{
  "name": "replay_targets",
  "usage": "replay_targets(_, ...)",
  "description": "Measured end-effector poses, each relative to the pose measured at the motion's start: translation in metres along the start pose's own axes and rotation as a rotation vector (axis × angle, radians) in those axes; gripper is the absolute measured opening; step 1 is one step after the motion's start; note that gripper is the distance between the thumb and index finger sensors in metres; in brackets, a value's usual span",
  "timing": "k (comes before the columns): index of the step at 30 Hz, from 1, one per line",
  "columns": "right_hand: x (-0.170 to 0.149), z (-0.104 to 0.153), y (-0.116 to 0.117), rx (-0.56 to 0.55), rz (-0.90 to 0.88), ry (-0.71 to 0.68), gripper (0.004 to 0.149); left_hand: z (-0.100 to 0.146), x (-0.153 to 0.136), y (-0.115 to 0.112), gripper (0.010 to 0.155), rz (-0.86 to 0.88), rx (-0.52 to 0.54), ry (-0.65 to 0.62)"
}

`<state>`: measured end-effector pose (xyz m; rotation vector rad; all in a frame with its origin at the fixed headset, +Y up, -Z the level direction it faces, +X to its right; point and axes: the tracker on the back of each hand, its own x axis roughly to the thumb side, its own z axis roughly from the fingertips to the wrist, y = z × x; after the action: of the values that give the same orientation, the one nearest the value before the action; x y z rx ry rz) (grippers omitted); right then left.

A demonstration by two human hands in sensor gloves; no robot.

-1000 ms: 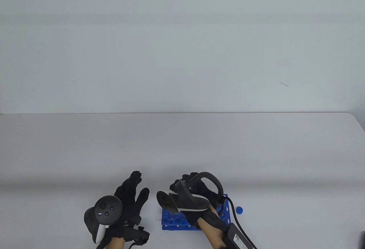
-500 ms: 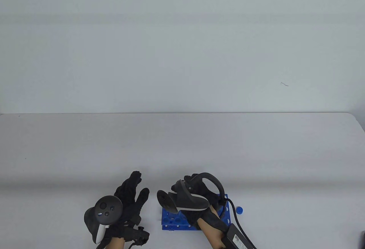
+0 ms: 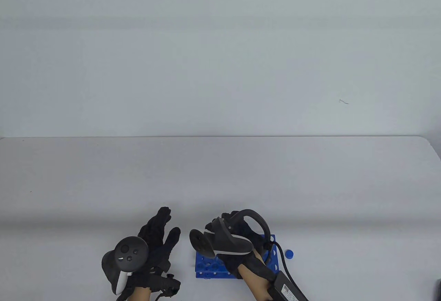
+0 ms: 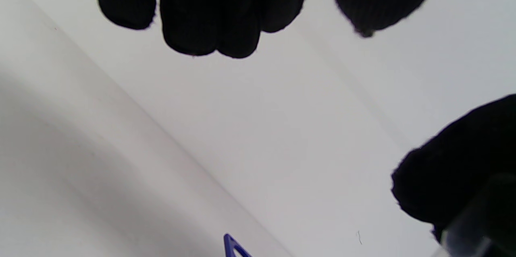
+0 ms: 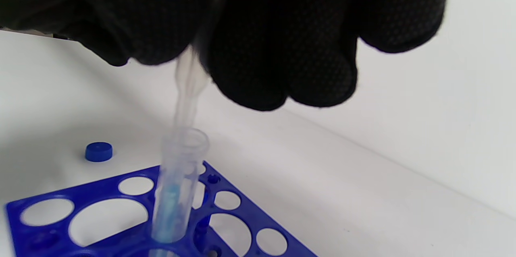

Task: Press a plastic transfer pipette bulb to move liquid between test tubes

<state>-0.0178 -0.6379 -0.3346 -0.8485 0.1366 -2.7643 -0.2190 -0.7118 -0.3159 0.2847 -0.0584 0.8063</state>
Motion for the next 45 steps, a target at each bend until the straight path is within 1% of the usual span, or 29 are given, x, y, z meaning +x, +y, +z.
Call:
replay_targets(9,-0.001,0.000,0.000,0.001,-0.019,0.002,0.048,0.000,0.000,0.000,0.075,-0.001,0.000,0.000)
replay_targets(13,-0.007,0.004,-0.008,-0.019,-0.055,0.016,0.047,0.000,0.000,0.000,0.075,-0.005,0.000,0.001)
replay_targets(15,-0.013,0.009,-0.015,-0.039,-0.084,0.031,0.047,0.000,0.000,0.000,0.075,-0.003,0.000,0.000)
replay_targets(17,-0.021,0.016,-0.027,-0.076,-0.119,0.046,0.047,0.000,0.000,0.000,0.075,-0.003,0.001,0.000)
replay_targets(20,-0.034,0.028,-0.044,-0.098,-0.176,0.070,0.047,0.000,0.000,0.000,0.076,-0.003,0.001,-0.001)
replay_targets(21,-0.042,0.035,-0.053,-0.122,-0.207,0.080,0.047,0.000,0.000,0.000,0.075,-0.002,0.001,-0.001)
replay_targets(26,-0.068,0.064,-0.078,-0.164,-0.278,0.122,0.047,0.000,0.000,0.000,0.075,-0.004,0.001,-0.001)
replay_targets(30,-0.083,0.085,-0.090,-0.145,-0.254,0.197,0.046,0.000,0.000,0.000,0.075,-0.005,0.001,-0.001)
replay_targets(34,-0.089,0.095,-0.094,-0.079,-0.212,0.271,0.046,0.001,0.000,0.000,0.075,-0.012,-0.001,0.002)
replay_targets(37,-0.089,0.094,-0.091,-0.038,-0.202,0.281,0.046,0.001,0.000,-0.001,0.075,-0.015,-0.003,0.003)
replay_targets(42,-0.085,0.084,-0.083,0.034,-0.200,0.268,0.046,0.001,0.000,-0.001,0.075,-0.017,-0.002,0.004)
replay_targets(45,-0.081,0.079,-0.079,0.050,-0.185,0.257,0.046,0.001,0.000,-0.001,0.075,-0.017,-0.003,0.004)
